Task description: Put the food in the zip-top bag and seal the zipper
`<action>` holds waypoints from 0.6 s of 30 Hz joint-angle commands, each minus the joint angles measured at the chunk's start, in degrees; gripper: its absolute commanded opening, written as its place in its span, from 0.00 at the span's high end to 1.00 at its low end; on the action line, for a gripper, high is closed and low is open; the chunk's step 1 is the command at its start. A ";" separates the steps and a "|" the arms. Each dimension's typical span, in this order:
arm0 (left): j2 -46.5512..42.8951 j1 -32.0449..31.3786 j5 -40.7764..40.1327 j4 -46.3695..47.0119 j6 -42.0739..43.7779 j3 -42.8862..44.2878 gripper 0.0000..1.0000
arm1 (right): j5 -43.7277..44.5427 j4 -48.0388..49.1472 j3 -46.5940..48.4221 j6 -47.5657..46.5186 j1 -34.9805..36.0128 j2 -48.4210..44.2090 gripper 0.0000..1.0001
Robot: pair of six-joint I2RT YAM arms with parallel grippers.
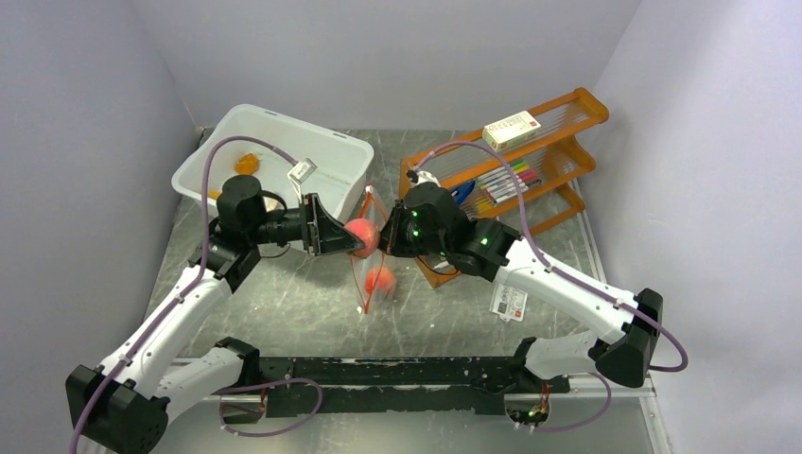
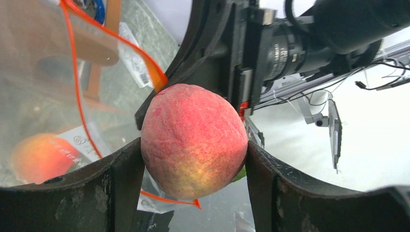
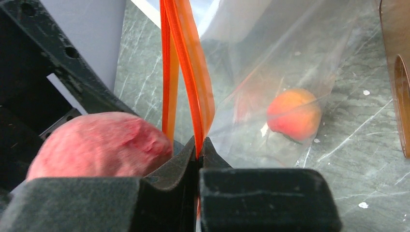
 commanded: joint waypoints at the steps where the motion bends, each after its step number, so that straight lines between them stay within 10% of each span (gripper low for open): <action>1: 0.36 -0.35 -2.73 -7.12 6.14 0.11 0.53 | -0.06 1.16 1.59 0.43 0.02 -0.98 1.00; 18: 4.67 -1.13 -18.75 -29.86 19.85 7.16 0.53 | -6.88 6.03 1.32 -1.43 0.02 -0.04 1.00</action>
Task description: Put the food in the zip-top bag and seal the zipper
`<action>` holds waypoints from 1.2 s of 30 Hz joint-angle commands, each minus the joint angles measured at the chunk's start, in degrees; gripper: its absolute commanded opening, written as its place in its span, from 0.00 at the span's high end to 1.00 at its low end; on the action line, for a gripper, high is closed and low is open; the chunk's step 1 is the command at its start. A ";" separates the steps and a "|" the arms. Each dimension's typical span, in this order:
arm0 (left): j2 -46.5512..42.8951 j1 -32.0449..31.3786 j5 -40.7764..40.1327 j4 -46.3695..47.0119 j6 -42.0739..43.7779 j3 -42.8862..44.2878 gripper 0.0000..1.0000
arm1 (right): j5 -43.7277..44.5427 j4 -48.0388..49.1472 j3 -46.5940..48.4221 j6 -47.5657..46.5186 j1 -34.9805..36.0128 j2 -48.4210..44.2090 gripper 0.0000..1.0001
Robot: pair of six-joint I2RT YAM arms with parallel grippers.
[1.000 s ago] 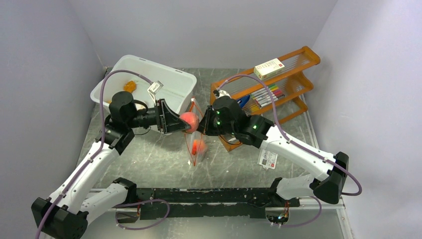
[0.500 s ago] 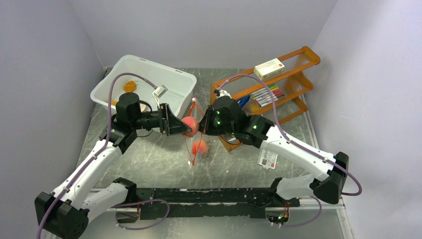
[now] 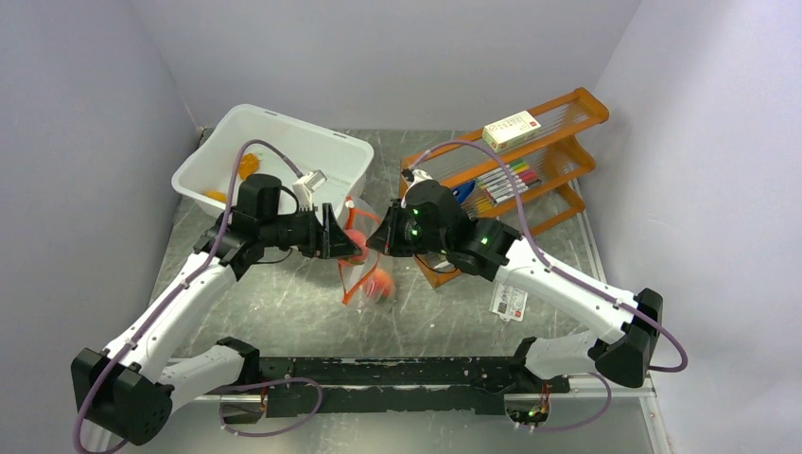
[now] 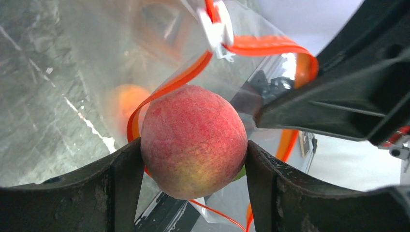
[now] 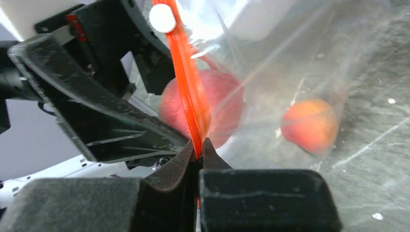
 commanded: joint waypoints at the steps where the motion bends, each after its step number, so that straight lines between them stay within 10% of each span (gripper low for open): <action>1: 0.39 -0.93 -5.69 -6.25 3.71 3.60 0.53 | -3.17 4.54 1.32 -0.48 0.28 0.03 1.00; 25: -3.62 -1.28 2.52 -5.25 -0.53 6.36 0.13 | 0.43 5.61 -2.35 -0.93 0.18 -1.07 1.00; 36: -5.44 -1.27 3.18 -1.74 -3.37 6.55 0.23 | 2.29 6.82 -5.24 -0.30 0.08 -3.48 1.00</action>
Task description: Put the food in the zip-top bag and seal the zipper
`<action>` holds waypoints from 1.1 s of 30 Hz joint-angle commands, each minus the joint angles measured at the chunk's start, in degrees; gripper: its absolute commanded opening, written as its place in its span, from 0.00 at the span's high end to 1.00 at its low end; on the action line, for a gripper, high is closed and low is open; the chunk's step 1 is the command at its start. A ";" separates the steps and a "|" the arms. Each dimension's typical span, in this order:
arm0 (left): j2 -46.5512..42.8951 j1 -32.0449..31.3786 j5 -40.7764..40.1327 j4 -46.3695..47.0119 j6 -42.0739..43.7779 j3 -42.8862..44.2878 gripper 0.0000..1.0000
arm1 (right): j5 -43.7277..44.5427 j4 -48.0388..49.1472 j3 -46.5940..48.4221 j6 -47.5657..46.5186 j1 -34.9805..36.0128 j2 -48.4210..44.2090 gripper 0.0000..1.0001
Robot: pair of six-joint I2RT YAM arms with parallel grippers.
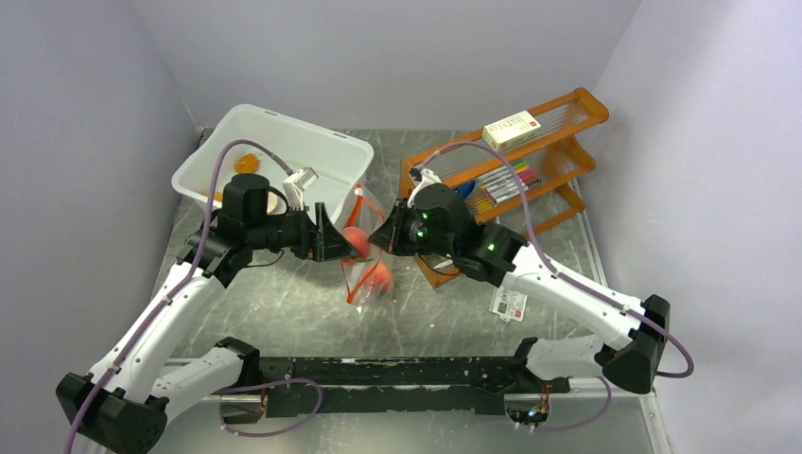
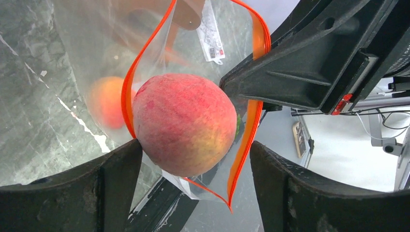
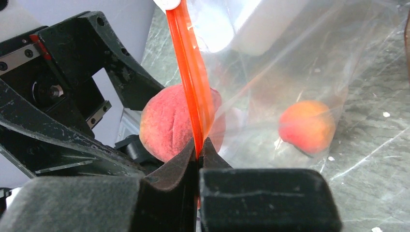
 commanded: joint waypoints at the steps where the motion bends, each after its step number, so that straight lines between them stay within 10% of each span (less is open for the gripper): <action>1: -0.87 -0.67 5.13 4.94 -3.16 2.76 0.26 | 1.71 1.42 -2.49 0.16 0.10 -1.44 1.00; 12: 3.05 -0.67 -1.82 -2.16 1.88 5.25 0.63 | -2.33 6.31 -3.80 -0.09 0.11 -1.98 1.00; 33: 5.86 -0.93 -3.20 -5.10 3.65 5.46 0.60 | -5.38 10.08 -1.52 -0.02 0.11 2.43 1.00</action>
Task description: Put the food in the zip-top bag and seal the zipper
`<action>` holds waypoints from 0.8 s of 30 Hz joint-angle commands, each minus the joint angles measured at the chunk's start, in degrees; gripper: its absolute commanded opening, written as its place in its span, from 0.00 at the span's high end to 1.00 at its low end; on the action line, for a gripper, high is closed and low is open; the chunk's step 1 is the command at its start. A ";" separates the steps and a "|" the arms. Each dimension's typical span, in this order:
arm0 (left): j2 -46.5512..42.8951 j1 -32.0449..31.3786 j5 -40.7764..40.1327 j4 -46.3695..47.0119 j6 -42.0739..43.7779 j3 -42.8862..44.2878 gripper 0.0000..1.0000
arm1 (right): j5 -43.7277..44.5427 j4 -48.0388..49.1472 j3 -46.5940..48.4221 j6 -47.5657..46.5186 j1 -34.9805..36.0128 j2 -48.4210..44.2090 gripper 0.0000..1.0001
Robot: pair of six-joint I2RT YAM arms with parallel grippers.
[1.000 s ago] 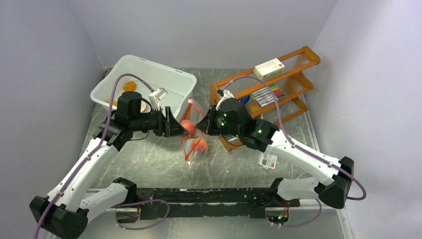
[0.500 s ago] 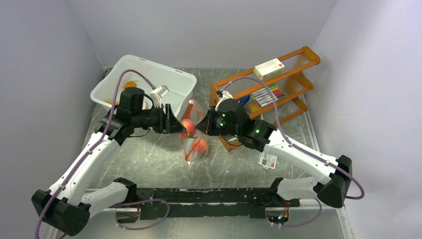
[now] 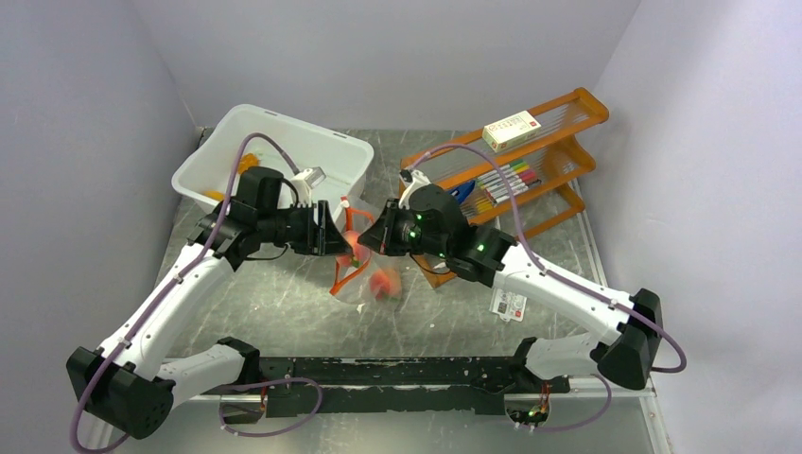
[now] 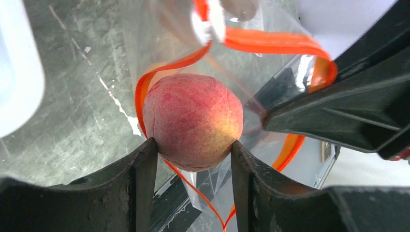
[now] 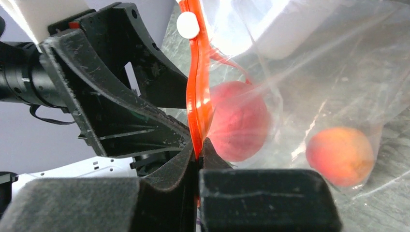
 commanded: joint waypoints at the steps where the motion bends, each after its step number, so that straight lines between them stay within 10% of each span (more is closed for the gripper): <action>1: -0.56 -0.54 5.89 4.41 -2.16 1.13 0.60 | -2.89 3.31 1.26 -0.13 0.13 2.04 1.00; 24: -8.29 -0.62 3.33 0.55 -2.82 5.81 0.22 | -3.22 6.02 -4.08 -0.16 -1.92 -3.38 1.00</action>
